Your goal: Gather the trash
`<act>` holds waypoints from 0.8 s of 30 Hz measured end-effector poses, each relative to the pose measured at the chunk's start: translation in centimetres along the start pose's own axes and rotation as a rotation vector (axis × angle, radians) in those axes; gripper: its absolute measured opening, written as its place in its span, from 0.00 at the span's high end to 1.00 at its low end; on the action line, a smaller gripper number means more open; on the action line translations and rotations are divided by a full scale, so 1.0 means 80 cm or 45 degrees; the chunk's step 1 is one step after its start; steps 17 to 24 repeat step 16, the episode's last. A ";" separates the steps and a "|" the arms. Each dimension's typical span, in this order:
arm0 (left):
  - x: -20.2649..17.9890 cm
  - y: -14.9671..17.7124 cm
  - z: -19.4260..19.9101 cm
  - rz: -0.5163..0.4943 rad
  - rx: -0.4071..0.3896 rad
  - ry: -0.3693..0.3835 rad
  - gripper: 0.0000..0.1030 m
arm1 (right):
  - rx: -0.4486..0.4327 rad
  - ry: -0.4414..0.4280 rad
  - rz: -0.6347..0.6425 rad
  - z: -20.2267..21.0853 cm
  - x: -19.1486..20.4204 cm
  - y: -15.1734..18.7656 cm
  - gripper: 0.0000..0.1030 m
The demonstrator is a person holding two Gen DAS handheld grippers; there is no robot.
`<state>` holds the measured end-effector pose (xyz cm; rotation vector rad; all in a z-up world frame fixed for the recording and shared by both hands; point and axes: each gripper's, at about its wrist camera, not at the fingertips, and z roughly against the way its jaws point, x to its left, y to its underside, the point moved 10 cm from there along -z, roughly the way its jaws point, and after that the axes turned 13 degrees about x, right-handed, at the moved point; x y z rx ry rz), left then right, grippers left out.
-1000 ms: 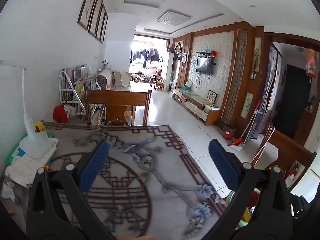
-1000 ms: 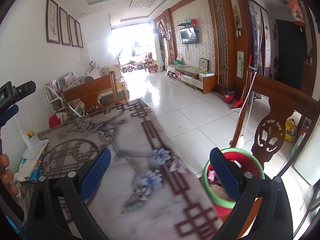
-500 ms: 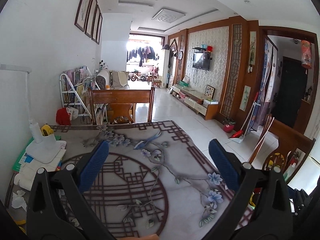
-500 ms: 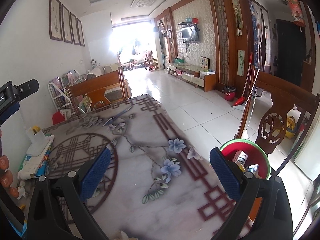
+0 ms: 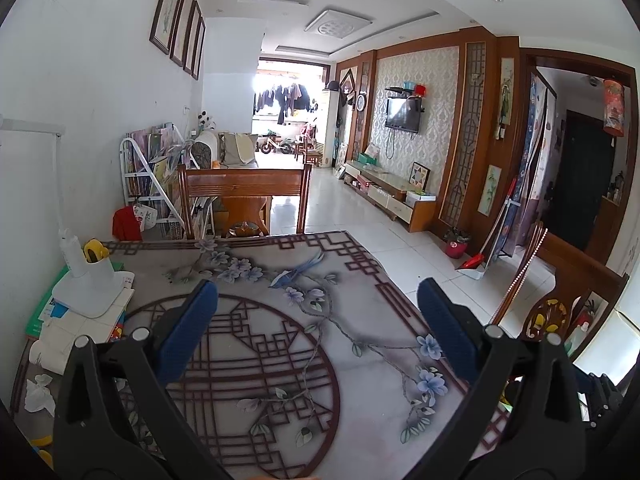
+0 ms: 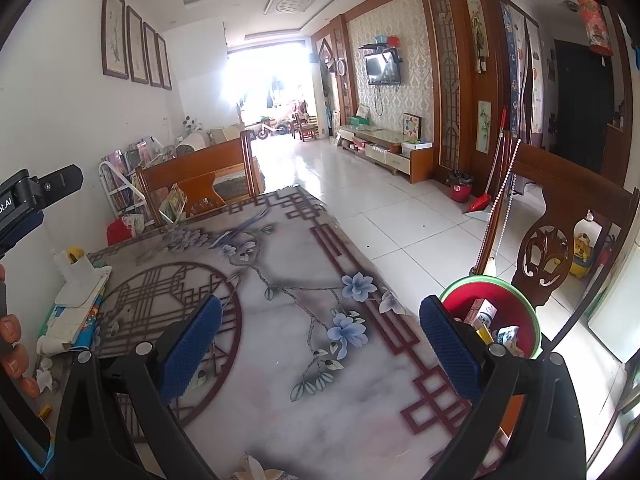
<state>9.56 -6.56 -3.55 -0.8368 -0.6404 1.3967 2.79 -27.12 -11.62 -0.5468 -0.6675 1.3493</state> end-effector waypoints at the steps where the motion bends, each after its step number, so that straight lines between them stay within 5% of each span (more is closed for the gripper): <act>1: 0.000 0.000 0.000 0.001 0.002 0.000 0.05 | 0.003 -0.001 0.002 0.000 0.001 0.001 0.07; 8: -0.001 0.011 -0.002 -0.018 0.015 0.020 0.05 | 0.056 -0.013 0.007 -0.014 0.003 0.009 0.07; 14: 0.001 0.049 -0.030 -0.038 0.168 0.072 0.05 | 0.226 0.008 0.074 -0.086 0.006 0.043 0.07; 16: 0.014 0.067 -0.037 -0.019 0.204 0.024 0.05 | 0.302 0.026 0.114 -0.128 0.006 0.057 0.07; 24: 0.014 0.067 -0.037 -0.019 0.204 0.024 0.05 | 0.302 0.026 0.114 -0.128 0.006 0.057 0.07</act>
